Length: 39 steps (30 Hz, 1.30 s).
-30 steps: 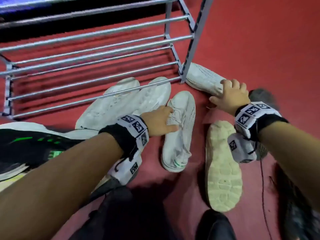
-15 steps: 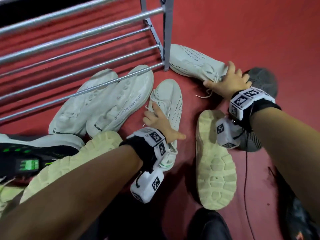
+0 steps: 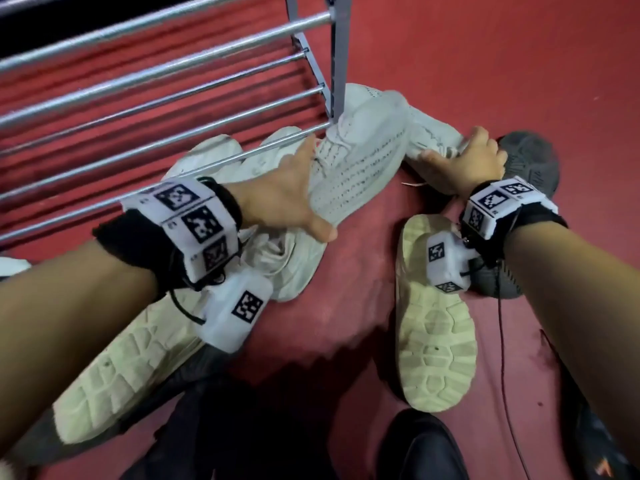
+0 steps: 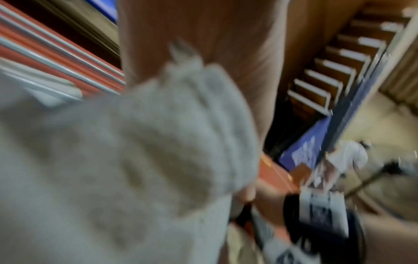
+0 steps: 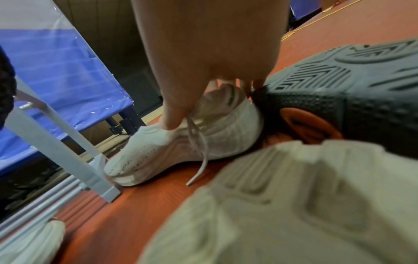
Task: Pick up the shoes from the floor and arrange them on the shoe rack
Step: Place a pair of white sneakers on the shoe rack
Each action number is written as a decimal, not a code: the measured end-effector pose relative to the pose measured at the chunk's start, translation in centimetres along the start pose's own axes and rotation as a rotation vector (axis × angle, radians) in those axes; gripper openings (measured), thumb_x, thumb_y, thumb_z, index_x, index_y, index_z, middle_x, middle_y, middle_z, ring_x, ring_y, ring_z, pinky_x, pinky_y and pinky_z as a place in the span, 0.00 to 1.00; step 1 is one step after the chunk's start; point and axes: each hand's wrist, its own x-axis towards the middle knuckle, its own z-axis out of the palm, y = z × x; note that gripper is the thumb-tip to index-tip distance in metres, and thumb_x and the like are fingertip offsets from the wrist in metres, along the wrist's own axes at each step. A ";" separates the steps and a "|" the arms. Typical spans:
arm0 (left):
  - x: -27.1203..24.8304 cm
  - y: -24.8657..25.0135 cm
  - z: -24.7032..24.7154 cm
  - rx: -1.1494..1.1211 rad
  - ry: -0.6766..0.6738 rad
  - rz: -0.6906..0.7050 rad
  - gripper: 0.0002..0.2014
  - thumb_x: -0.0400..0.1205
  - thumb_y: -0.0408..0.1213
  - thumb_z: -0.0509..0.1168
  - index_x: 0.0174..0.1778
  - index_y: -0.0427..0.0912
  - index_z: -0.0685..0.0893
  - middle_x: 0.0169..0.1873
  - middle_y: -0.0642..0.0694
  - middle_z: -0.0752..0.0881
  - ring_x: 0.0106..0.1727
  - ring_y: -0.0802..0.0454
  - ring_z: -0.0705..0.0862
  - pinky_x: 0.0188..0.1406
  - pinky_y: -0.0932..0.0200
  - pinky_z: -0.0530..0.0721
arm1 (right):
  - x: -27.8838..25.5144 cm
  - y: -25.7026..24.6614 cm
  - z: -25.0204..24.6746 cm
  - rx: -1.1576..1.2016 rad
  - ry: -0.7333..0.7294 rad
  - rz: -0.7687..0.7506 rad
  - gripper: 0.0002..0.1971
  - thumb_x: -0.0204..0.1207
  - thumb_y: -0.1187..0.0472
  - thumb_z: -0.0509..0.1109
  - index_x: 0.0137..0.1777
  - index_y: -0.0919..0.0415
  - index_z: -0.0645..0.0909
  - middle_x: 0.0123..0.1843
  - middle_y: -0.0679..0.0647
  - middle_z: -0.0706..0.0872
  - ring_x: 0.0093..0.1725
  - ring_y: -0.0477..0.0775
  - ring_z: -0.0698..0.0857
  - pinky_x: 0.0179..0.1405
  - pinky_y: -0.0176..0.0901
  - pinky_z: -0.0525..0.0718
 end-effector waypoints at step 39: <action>-3.0 -2.9 6.3 -0.653 0.752 -0.783 0.48 0.76 0.68 0.57 0.77 0.27 0.63 0.73 0.34 0.72 0.71 0.39 0.75 0.65 0.50 0.71 | -3.6 -0.2 1.7 0.430 -0.217 0.212 0.54 0.56 0.33 0.76 0.76 0.60 0.57 0.71 0.63 0.75 0.69 0.65 0.77 0.71 0.59 0.74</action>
